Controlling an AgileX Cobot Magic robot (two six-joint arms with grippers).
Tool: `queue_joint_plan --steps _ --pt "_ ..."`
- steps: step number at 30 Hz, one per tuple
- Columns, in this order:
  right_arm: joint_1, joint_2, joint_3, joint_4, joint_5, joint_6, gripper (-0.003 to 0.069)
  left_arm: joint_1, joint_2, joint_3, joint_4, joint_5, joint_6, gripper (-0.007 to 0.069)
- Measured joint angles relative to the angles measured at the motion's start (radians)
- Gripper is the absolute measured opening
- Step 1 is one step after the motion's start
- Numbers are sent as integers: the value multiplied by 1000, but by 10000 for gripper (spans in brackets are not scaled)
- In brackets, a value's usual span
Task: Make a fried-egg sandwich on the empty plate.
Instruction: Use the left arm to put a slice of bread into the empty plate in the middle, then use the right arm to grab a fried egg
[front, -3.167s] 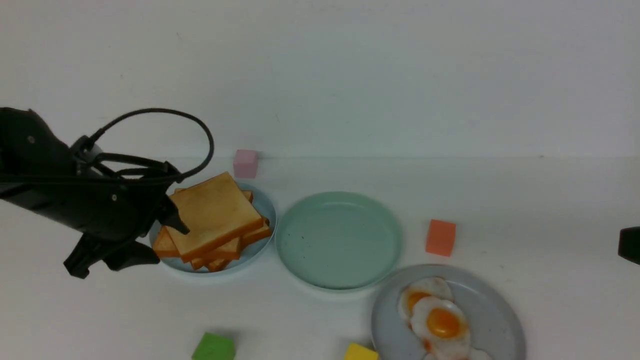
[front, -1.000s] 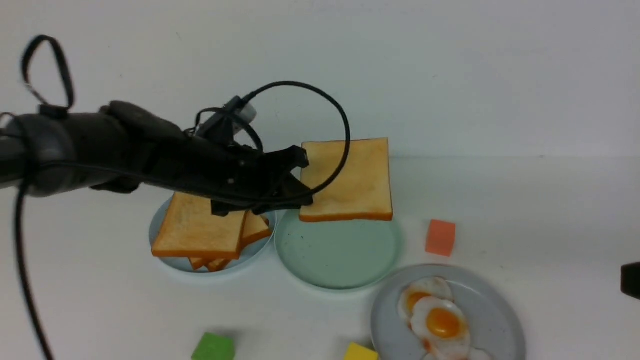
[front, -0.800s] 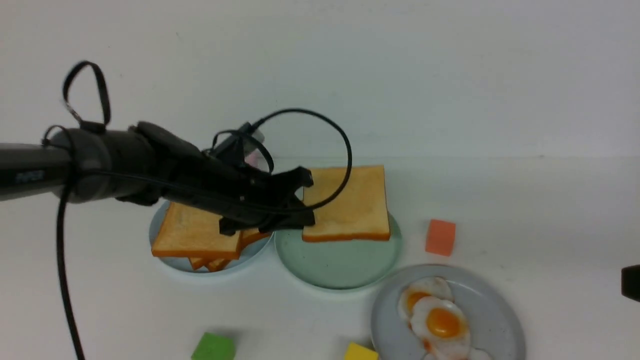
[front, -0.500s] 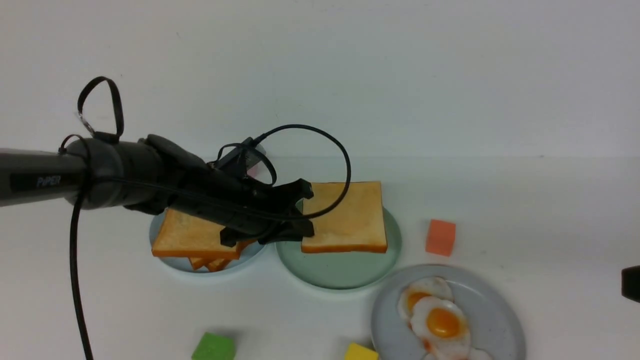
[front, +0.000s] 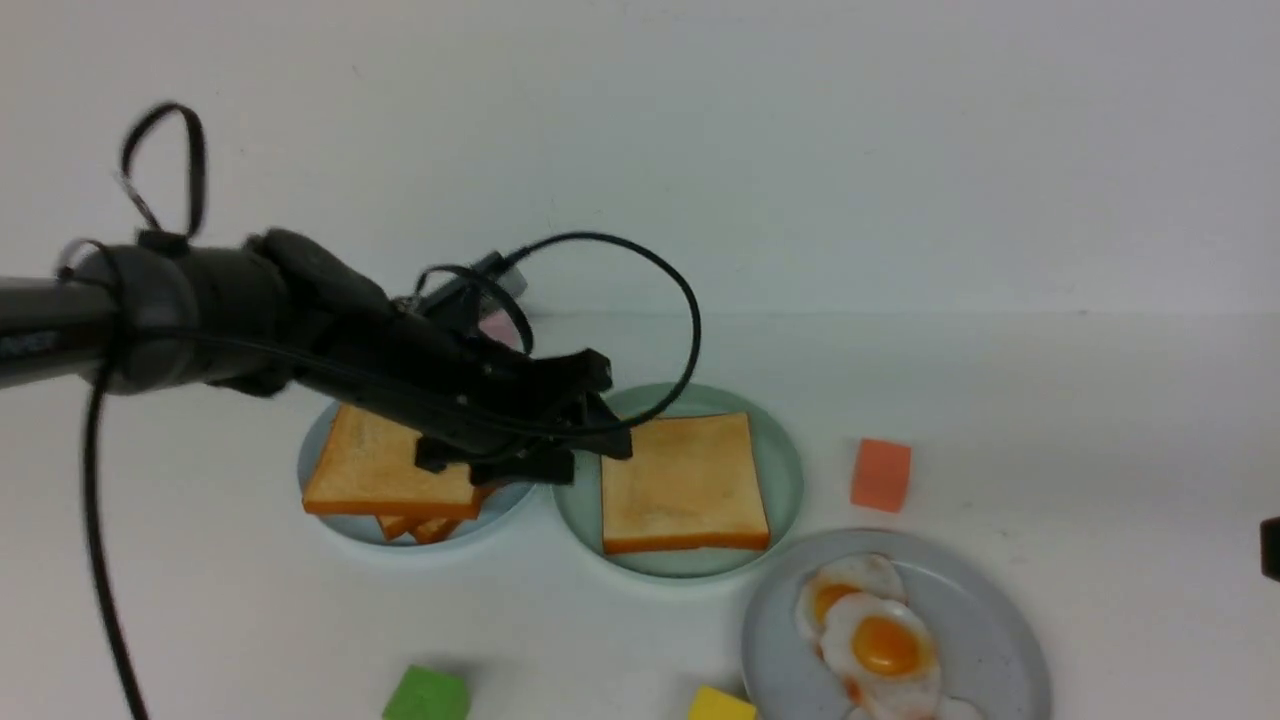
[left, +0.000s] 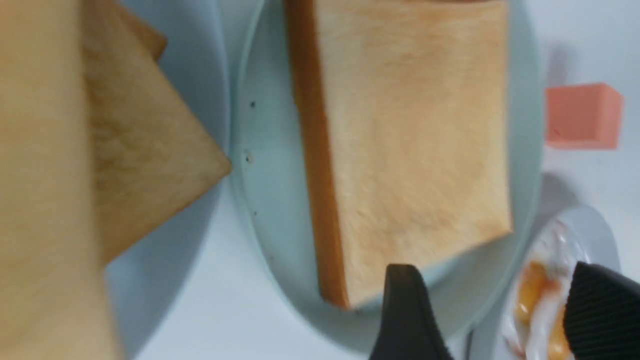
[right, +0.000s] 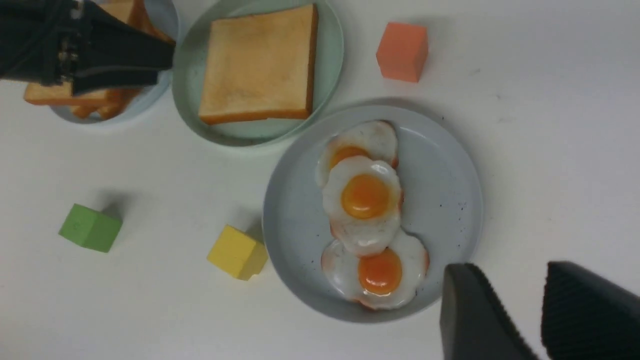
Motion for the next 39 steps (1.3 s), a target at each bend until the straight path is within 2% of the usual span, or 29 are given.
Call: queue_joint_plan --steps 1,5,8,12,15,17,20,24,28,31,39 --pt "0 4 -3 1 4 0 241 5 -7 0 17 7 -4 437" --pt "0 81 -52 71 42 -69 242 38 -173 0 216 147 -15 421" --pt "0 158 -53 155 33 -143 242 6 -286 6 316 279 -14 364" --pt "0 289 -53 241 -35 -197 242 -126 -444 70 352 311 23 227" --pt "0 364 -53 250 -63 -201 242 -216 -505 108 399 312 32 139" --pt "-4 459 -53 263 -76 -205 242 -309 -556 147 480 309 -14 46" --pt "-23 554 -46 276 -93 -233 242 -358 -602 197 556 279 -111 -13" --pt "-64 654 -24 336 -140 -343 242 -379 -665 286 605 225 -195 -13" --pt "-104 761 -20 451 -180 -527 242 -380 -701 322 620 162 -210 -13" --pt "-115 817 -19 508 -204 -609 242 -380 -700 324 621 100 -213 -13" --pt "-118 912 -19 584 -270 -676 242 -380 -691 325 619 44 -258 -13"
